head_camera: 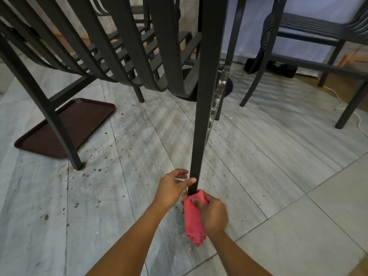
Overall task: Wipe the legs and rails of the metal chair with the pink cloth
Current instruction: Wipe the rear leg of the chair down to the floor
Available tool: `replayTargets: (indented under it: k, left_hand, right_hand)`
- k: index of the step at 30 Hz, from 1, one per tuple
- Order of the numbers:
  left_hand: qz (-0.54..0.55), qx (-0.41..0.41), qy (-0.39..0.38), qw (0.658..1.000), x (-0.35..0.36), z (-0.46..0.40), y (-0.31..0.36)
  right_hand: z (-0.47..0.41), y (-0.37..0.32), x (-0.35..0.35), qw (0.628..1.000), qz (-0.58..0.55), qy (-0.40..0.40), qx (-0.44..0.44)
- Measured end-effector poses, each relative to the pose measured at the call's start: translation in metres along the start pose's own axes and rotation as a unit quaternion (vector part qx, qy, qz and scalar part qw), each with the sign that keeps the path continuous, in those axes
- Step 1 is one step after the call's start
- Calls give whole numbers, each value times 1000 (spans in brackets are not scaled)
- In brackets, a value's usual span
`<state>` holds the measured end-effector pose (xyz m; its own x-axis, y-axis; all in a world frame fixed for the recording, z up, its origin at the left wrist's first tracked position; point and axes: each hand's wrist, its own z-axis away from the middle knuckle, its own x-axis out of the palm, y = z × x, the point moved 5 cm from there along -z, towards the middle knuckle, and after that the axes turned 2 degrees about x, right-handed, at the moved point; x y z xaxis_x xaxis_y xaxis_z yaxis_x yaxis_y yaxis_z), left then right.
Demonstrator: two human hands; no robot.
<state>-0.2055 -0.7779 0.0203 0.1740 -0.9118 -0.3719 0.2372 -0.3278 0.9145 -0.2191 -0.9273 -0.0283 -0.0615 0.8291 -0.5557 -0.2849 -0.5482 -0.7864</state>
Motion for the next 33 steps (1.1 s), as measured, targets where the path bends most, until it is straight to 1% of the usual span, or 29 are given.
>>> replayTargets:
  k: [4, 9, 17, 24, 28, 33]
  left_hand:
    - [-33, -8, -17, 999, 5, -1, -12]
    - [-31, -5, -34, 999, 12, -3, -14]
    - [-34, -5, -44, 998, 13, -8, -18]
    - [-36, -6, -46, 998, 12, -7, -19]
    - [-35, -3, -43, 998, 13, -6, -19]
    - [-32, -4, -33, 999, 13, -6, -20]
  right_hand:
    - [0, 8, -4, 1000, 19, 3, 16]
    - [4, -4, 2, 999, -12, 27, -34]
    - [5, -13, 13, 996, 10, 93, 14]
    - [4, -7, 19, 991, 34, 127, 25]
    - [5, -4, 22, 991, 47, 124, 34]
    - [2, 5, 27, 992, 53, 99, 51]
